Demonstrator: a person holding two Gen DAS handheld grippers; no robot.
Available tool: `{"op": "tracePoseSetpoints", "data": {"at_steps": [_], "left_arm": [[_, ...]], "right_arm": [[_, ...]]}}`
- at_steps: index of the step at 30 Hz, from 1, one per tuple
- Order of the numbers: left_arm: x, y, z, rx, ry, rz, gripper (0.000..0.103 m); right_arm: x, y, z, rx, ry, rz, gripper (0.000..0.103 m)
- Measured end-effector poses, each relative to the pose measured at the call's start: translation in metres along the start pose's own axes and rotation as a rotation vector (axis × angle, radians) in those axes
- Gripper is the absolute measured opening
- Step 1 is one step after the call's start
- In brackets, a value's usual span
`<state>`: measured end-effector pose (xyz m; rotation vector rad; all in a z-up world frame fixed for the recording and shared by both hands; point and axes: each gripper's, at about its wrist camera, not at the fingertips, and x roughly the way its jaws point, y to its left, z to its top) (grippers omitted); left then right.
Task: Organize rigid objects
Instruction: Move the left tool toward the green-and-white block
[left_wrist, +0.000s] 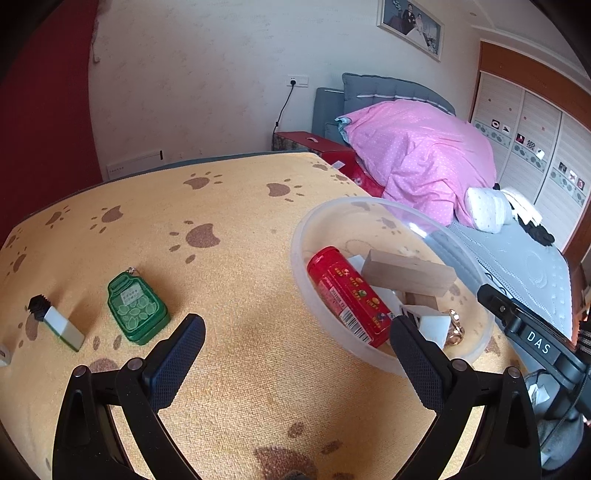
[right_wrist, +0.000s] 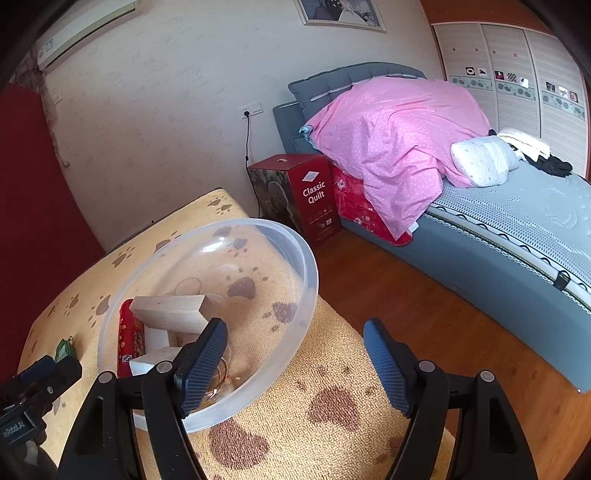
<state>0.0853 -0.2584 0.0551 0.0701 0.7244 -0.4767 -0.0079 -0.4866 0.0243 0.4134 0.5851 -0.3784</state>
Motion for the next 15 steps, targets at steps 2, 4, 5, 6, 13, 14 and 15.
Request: {"op": "tracePoseSetpoints", "data": {"at_steps": [2, 4, 5, 6, 13, 14, 15], "left_arm": [[-0.003, 0.007, -0.002, -0.015, 0.002, 0.009, 0.1], [-0.005, 0.015, -0.004, -0.03, 0.0, 0.017, 0.1], [-0.007, 0.019, -0.005, -0.037, -0.001, 0.022, 0.1], [-0.009, 0.023, -0.006, -0.044, -0.003, 0.027, 0.1], [-0.018, 0.056, -0.013, -0.105, -0.013, 0.068, 0.1], [-0.02, 0.061, -0.014, -0.114, -0.016, 0.073, 0.1], [-0.022, 0.066, -0.015, -0.123, -0.02, 0.078, 0.1]], "right_arm": [[0.0, 0.001, 0.0, -0.007, 0.004, 0.009, 0.08], [0.0, 0.002, 0.0, -0.013, 0.007, 0.019, 0.081], [0.0, 0.003, -0.001, -0.017, 0.01, 0.024, 0.081], [-0.001, 0.005, -0.001, -0.021, 0.012, 0.03, 0.081], [-0.01, 0.016, -0.003, -0.057, 0.006, 0.075, 0.082], [-0.011, 0.018, -0.003, -0.064, 0.005, 0.086, 0.082], [-0.014, 0.021, -0.004, -0.072, 0.004, 0.099, 0.082]]}}
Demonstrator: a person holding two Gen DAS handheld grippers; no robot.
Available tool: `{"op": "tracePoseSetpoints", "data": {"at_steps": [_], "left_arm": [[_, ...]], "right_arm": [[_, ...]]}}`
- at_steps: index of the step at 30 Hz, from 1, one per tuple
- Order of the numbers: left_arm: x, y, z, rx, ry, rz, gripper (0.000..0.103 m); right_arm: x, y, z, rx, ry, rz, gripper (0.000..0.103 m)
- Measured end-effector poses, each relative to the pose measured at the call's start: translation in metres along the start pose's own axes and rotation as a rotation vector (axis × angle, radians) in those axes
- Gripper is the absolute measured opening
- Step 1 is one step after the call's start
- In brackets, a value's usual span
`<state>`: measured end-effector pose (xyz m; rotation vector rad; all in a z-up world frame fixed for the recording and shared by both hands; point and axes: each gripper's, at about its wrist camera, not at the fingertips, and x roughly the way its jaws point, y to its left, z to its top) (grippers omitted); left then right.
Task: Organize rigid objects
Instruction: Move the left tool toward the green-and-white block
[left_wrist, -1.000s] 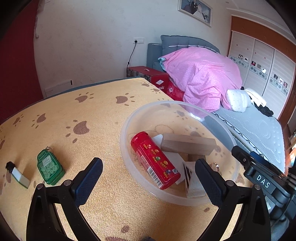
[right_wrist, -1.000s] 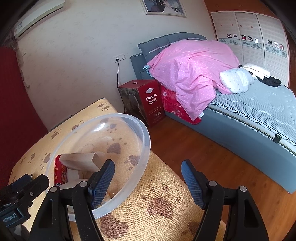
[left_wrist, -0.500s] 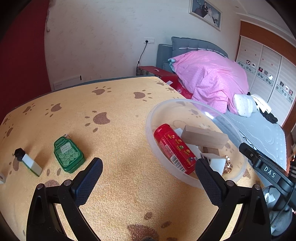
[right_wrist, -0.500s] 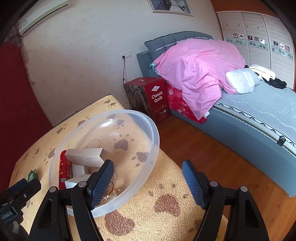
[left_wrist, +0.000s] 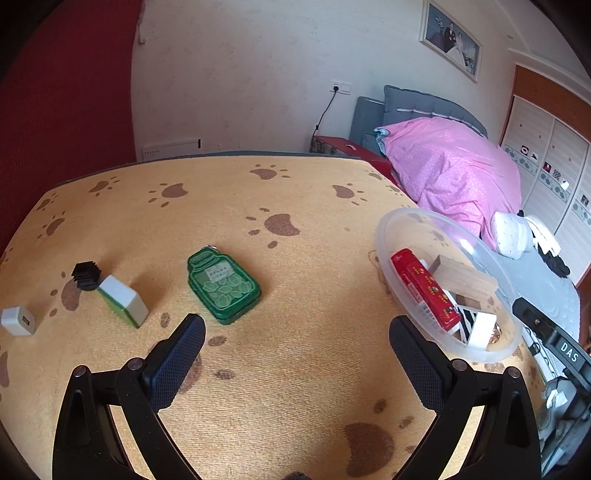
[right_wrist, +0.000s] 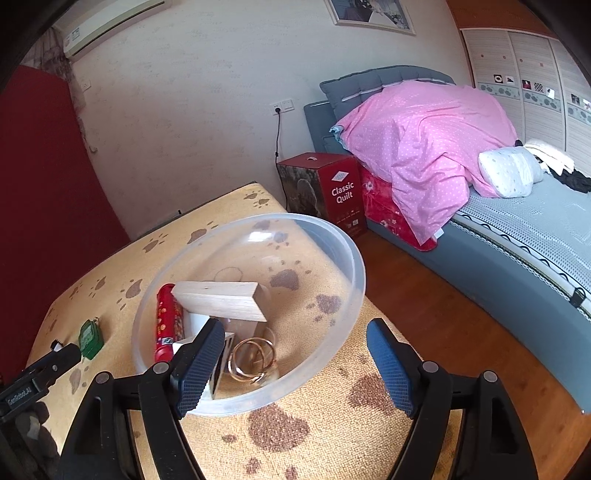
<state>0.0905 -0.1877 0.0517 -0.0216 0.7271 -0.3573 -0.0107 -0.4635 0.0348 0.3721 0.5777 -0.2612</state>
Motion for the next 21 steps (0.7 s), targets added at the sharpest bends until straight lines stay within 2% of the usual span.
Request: {"op": "tracePoseSetpoints", "data": {"at_steps": [10, 16, 21], "left_arm": [[-0.008, 0.041, -0.001, -0.08, -0.016, 0.046, 0.1], [-0.008, 0.064, -0.001, -0.121, -0.022, 0.102, 0.1], [-0.005, 0.085, -0.001, -0.159, -0.016, 0.134, 0.1]], "right_arm": [[-0.015, 0.04, -0.015, -0.116, 0.015, 0.133, 0.083], [-0.025, 0.064, -0.028, -0.184, 0.034, 0.21, 0.083], [-0.028, 0.077, -0.041, -0.229, 0.062, 0.248, 0.083]]}}
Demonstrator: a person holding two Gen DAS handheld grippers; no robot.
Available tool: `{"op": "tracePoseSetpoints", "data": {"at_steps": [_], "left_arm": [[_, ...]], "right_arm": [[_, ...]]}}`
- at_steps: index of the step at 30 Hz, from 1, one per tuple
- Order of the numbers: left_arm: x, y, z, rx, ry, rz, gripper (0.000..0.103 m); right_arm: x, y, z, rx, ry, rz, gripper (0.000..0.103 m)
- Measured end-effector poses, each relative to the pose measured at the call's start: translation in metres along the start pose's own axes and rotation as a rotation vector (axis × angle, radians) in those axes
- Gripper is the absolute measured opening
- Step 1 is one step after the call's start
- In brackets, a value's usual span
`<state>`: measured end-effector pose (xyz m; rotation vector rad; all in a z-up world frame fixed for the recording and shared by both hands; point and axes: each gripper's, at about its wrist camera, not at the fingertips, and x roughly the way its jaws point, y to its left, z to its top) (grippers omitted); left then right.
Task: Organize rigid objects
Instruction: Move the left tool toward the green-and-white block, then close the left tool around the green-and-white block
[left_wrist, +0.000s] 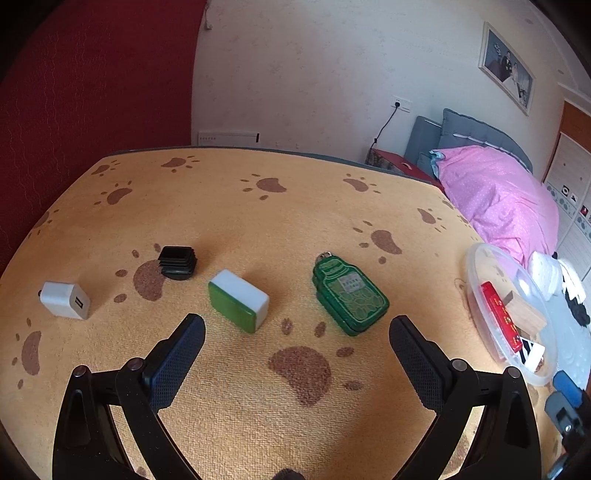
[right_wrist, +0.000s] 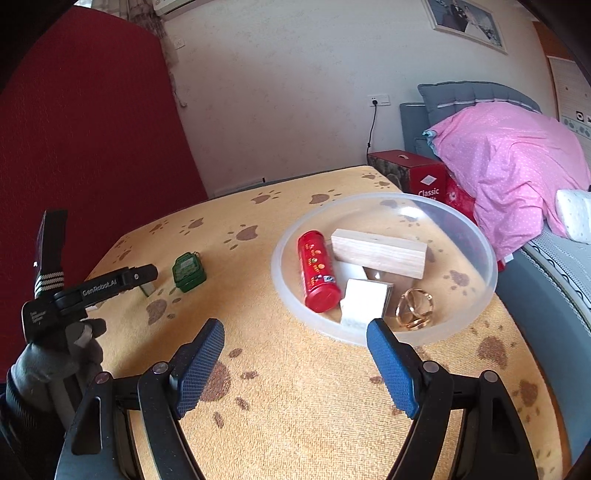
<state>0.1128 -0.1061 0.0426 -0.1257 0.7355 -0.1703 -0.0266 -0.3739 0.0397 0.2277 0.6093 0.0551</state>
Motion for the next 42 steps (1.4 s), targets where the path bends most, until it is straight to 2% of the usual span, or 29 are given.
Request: {"op": "tracePoseSetpoints", "data": {"at_steps": [9, 12, 18, 27, 42], "left_arm": [[0.011, 0.025, 0.005, -0.034, 0.014, 0.019, 0.099], [0.017, 0.03, 0.007, -0.034, 0.02, 0.024, 0.095], [0.028, 0.032, 0.008, -0.001, 0.037, 0.023, 0.076], [0.036, 0.031, 0.01, 0.01, 0.062, -0.024, 0.044], [0.027, 0.043, 0.004, -0.054, 0.04, -0.057, 0.043]], "right_arm": [[0.003, 0.014, -0.009, -0.024, 0.033, 0.022, 0.083], [0.004, 0.018, -0.011, -0.033, 0.043, 0.028, 0.083], [0.009, 0.024, -0.015, -0.048, 0.068, 0.038, 0.083], [0.019, 0.029, -0.017, -0.035, 0.116, 0.052, 0.083], [0.049, 0.066, 0.006, -0.089, 0.158, 0.065, 0.083]]}}
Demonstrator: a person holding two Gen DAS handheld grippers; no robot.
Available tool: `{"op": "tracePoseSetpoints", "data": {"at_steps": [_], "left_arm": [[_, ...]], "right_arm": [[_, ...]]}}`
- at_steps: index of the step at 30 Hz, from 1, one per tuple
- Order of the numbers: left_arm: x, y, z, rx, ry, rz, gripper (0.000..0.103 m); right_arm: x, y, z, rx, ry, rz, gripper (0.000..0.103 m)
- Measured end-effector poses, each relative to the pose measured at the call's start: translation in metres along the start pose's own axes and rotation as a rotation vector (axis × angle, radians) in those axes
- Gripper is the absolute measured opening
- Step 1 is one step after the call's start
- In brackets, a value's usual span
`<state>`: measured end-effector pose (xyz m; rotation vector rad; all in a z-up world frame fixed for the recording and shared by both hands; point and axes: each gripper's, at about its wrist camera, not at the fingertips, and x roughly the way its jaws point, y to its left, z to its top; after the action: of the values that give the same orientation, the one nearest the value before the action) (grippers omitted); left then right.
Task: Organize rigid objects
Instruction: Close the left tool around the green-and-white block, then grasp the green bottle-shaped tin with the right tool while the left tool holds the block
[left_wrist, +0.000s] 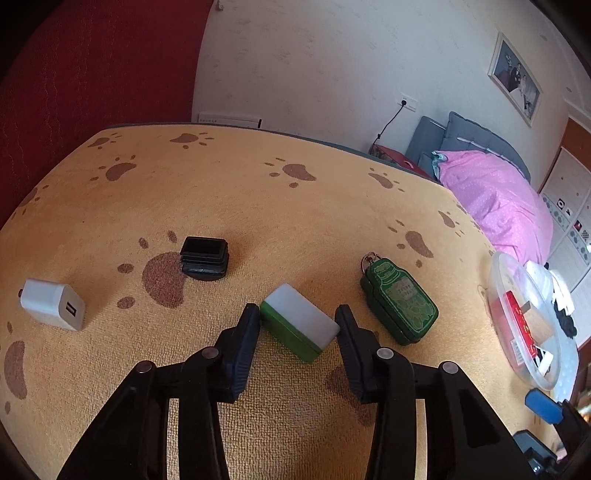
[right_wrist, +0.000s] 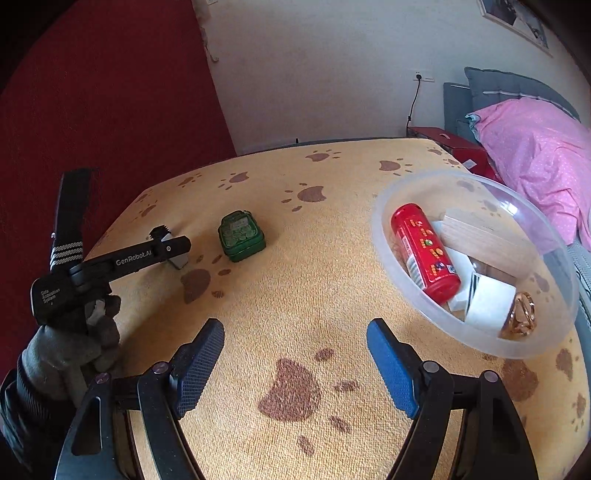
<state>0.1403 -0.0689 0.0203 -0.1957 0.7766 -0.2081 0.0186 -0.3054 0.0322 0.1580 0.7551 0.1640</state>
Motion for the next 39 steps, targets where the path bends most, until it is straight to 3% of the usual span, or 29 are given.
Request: {"op": "tracePoseSetpoints", "data": {"at_steps": [12, 23, 28, 35, 39], "left_arm": [[-0.01, -0.003, -0.004, 0.015, -0.039, 0.024, 0.038], [-0.002, 0.016, -0.003, -0.076, 0.011, -0.013, 0.042], [-0.002, 0.017, -0.002, -0.084, 0.012, -0.036, 0.05], [-0.002, 0.017, -0.001, -0.077, 0.013, -0.041, 0.053], [-0.002, 0.017, -0.001, -0.076, 0.014, -0.04, 0.053]], "right_arm": [[0.06, 0.028, 0.043, -0.052, 0.05, -0.015, 0.083], [0.098, 0.053, 0.064, -0.143, 0.07, -0.026, 0.082], [0.11, 0.053, 0.068, -0.159, 0.09, -0.029, 0.076], [0.114, 0.064, 0.065, -0.214, 0.095, -0.074, 0.051], [0.11, 0.06, 0.063, -0.193, 0.088, -0.089, 0.05]]}}
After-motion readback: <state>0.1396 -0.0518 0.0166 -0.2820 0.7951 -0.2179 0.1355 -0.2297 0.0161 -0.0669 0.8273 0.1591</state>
